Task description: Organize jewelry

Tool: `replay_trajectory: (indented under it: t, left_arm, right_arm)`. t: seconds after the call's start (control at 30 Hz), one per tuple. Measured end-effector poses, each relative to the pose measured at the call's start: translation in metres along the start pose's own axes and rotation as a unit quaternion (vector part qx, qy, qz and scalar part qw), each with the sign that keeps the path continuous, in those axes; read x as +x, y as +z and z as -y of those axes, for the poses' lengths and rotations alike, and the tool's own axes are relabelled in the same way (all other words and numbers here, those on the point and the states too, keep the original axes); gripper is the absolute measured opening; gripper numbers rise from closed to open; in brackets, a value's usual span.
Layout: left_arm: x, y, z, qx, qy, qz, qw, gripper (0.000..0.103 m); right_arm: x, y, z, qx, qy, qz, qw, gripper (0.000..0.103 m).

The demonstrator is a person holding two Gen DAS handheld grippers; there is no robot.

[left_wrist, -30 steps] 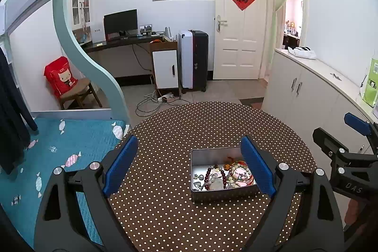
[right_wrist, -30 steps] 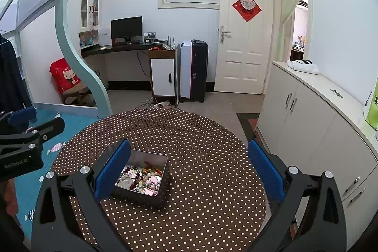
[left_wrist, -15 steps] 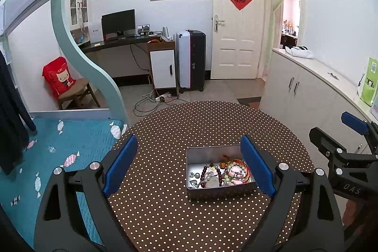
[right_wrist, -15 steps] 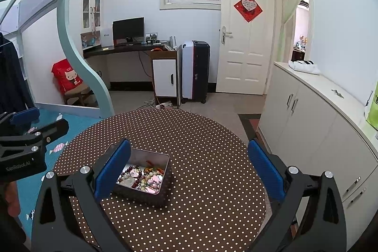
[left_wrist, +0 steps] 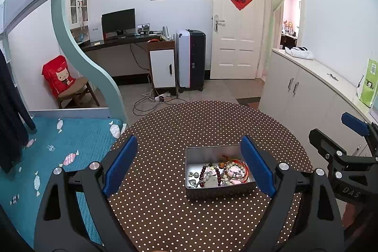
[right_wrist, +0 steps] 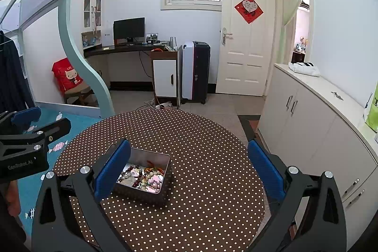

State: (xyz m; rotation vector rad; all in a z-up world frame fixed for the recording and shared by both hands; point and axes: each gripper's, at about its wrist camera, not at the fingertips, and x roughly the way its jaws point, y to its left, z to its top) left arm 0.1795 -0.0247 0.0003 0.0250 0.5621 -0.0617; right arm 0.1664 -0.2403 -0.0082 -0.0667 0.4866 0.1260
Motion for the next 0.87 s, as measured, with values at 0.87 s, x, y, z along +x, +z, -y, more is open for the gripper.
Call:
replay_trajectory:
  t: [0.87]
  left_arm:
    - [-0.0078,0.0003,0.0029,0.003,0.003,0.011,0.9999,0.090]
  right_arm:
    - [-0.0073,0.0009,-0.0019,-0.007,0.003,0.006,1.000,0.096]
